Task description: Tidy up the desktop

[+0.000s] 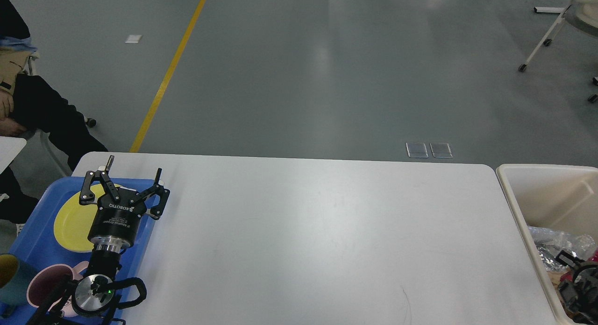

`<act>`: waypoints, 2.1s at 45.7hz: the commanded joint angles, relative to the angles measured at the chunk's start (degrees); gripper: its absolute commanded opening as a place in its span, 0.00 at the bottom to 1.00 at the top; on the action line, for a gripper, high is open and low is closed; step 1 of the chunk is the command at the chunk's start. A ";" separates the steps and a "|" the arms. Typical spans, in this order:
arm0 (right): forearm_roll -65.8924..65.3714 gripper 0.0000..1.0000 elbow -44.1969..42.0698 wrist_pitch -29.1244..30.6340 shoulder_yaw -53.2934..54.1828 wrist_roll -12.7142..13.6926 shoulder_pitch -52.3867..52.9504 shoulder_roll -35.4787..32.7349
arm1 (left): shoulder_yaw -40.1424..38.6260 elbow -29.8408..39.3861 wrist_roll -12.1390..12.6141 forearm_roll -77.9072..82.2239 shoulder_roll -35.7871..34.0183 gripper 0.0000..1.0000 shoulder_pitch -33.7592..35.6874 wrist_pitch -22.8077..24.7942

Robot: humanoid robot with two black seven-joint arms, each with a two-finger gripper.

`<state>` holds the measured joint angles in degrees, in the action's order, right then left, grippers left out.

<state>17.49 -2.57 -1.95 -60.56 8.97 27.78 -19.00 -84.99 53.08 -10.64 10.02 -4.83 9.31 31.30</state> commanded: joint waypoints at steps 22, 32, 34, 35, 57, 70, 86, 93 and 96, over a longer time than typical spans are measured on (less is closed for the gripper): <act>0.35 1.00 -0.33 -2.88 -0.18 0.00 -1.77 1.60 | 0.00 0.01 0.01 0.00 0.00 0.96 0.00 -0.02; 0.35 1.00 -0.42 -2.71 8.07 -0.53 3.32 -2.35 | 0.00 0.01 0.01 0.00 0.00 0.96 0.00 -0.01; 0.35 1.00 -0.33 -2.45 11.58 -0.62 5.78 -2.71 | 0.00 0.01 0.01 0.00 0.00 0.96 0.00 -0.02; 0.44 1.00 -0.33 -2.27 13.60 -0.62 6.92 -2.80 | 0.00 0.01 0.01 0.00 0.00 0.96 0.00 -0.02; -0.79 1.00 29.27 -1.57 57.45 -0.62 28.82 -11.84 | 0.00 0.01 0.01 0.00 0.00 0.96 0.00 -0.02; -3.25 1.00 39.30 -1.48 89.45 -7.44 19.96 -11.41 | 0.00 0.01 0.01 0.00 0.00 0.96 0.00 -0.02; -15.55 1.00 46.16 -1.30 111.34 -35.42 0.88 -0.43 | 0.00 0.01 -0.08 0.00 0.00 0.96 0.00 -0.02; -21.00 1.00 48.10 2.21 117.42 -35.33 -3.52 2.56 | 0.00 0.01 0.01 0.00 0.00 0.96 0.00 -0.02; -22.85 1.00 48.19 2.39 118.39 -35.60 -3.96 3.44 | 0.00 0.01 0.01 0.00 0.00 0.96 0.00 -0.02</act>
<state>-1.74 45.32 -0.72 55.67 -26.26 25.15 -17.35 -84.99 53.09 -10.64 10.02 -4.83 9.32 31.29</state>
